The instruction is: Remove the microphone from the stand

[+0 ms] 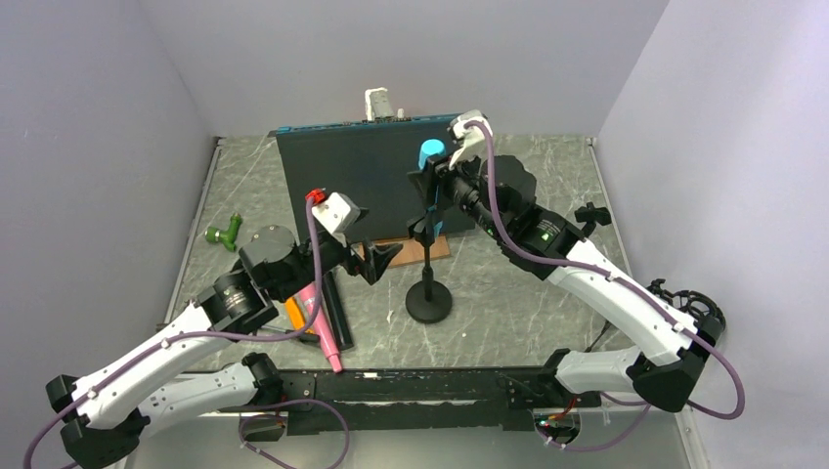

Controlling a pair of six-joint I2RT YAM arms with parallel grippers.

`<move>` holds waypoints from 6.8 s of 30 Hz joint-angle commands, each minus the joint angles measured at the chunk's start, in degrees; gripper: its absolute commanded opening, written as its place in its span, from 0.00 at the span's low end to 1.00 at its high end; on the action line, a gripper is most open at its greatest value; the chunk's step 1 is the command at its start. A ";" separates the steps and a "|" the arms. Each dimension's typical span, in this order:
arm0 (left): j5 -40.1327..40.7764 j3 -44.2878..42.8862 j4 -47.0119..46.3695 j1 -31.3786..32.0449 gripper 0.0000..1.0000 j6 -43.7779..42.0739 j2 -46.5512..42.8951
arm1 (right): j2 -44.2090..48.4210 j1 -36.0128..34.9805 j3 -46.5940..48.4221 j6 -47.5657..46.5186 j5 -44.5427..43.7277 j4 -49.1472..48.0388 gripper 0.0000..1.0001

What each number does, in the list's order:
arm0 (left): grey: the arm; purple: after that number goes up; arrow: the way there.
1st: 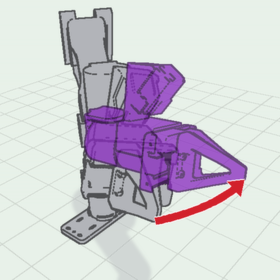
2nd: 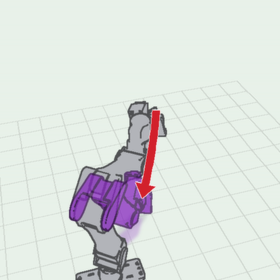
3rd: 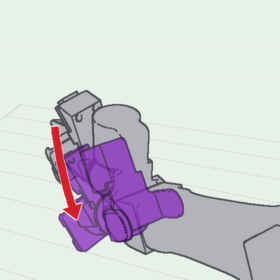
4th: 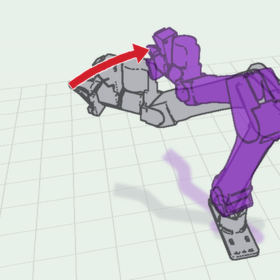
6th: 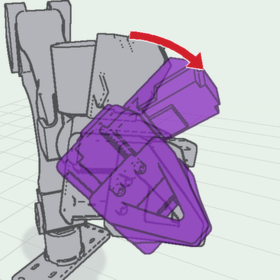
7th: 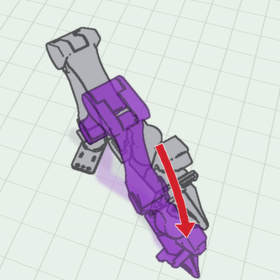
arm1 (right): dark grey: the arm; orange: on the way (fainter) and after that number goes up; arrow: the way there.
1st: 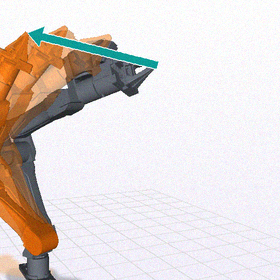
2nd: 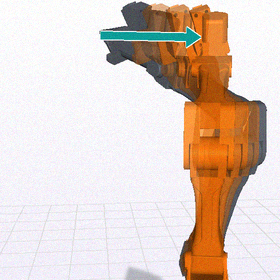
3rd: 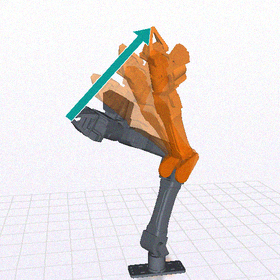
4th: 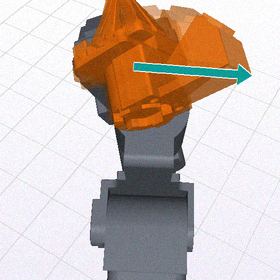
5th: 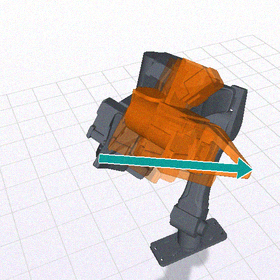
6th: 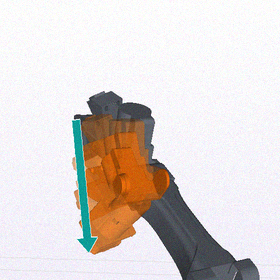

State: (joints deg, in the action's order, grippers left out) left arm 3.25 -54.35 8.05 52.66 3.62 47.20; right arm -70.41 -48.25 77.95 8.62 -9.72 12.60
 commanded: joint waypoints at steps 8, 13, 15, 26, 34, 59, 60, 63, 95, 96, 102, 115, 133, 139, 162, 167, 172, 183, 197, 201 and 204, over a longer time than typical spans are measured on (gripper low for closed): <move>-13.25 -4.28 -2.86 -1.58 0.99 5.16 5.89 | -1.25 -6.57 0.92 18.54 -32.82 3.76 0.00; -18.61 -5.32 -4.91 -6.11 0.99 10.97 9.83 | -1.72 -7.02 1.14 19.12 -33.30 4.36 0.00; -19.23 -6.12 -4.80 -6.45 0.99 11.43 11.44 | -1.71 -7.10 1.30 19.19 -33.34 4.57 0.00; -18.20 -9.87 -3.94 -6.47 0.99 10.19 17.32 | -1.02 -7.21 0.55 18.71 -32.83 3.75 0.00; -15.80 -11.73 -3.04 -6.44 0.99 9.72 20.47 | -0.91 -7.36 0.56 18.92 -32.79 4.09 0.00; -14.06 -8.50 -2.29 -4.73 0.00 7.74 19.04 | 0.37 -8.18 3.32 11.48 -40.62 2.51 0.00; -13.95 -8.09 -2.46 -4.38 0.00 7.38 18.80 | 0.22 -8.18 4.21 9.23 -42.31 1.88 0.00; -13.49 -7.00 -2.82 -3.30 0.00 6.57 18.00 | -0.23 -7.99 7.23 0.47 -46.33 -2.42 0.00; -12.51 -30.71 -13.62 8.00 0.00 2.10 39.28 | 22.65 -7.90 10.86 -6.47 -58.75 9.16 0.00; -12.89 -32.35 -14.09 8.39 0.00 2.37 41.00 | 22.94 -8.00 11.14 -6.29 -58.97 9.99 0.00; -15.21 -43.04 -15.28 11.80 0.00 3.44 51.47 | 25.06 -8.04 11.13 -9.35 -58.28 6.98 0.00; -14.98 -40.87 -18.97 15.81 0.00 1.87 58.37 | 27.37 -7.93 12.05 -13.35 -61.99 4.49 0.00; -13.68 -12.49 -27.68 19.08 0.00 8.88 59.00 | 27.69 -7.97 8.78 -8.71 -60.16 7.47 0.00; -13.20 -11.70 -27.44 19.14 0.00 8.81 61.53 | 27.70 -8.00 8.89 -6.73 -60.15 8.58 0.00; -8.25 -21.72 -12.15 18.67 0.90 4.74 46.39 | 26.93 -8.00 6.74 -5.34 -59.30 9.12 0.00; -8.47 -19.04 -10.78 17.40 0.96 2.62 37.59 | 25.29 -8.06 8.25 -4.20 -59.00 11.51 0.00; -14.27 -15.43 -6.39 11.68 0.99 2.69 26.01 | 25.30 -8.01 7.04 -1.76 -52.79 11.22 0.00; 3.07 -7.81 1.96 -5.36 0.99 0.39 -0.25 | 11.83 -7.57 6.77 6.45 -30.57 12.65 0.00; 31.79 13.64 -14.97 -6.23 1.00 -12.46 -20.63 | -22.03 -0.69 4.37 23.43 21.18 10.11 0.00; 33.90 14.31 -16.69 -6.17 0.99 -16.17 -18.11 | -29.66 -3.93 4.92 27.90 21.19 5.63 0.00; 33.51 15.19 -18.05 -6.20 1.00 -17.65 -16.67 | -35.18 -5.82 6.41 31.95 17.53 3.71 0.00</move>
State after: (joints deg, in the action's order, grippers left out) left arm 34.22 -39.68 -5.06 46.59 -9.56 28.97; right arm -102.15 -51.79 81.69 33.26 7.20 23.33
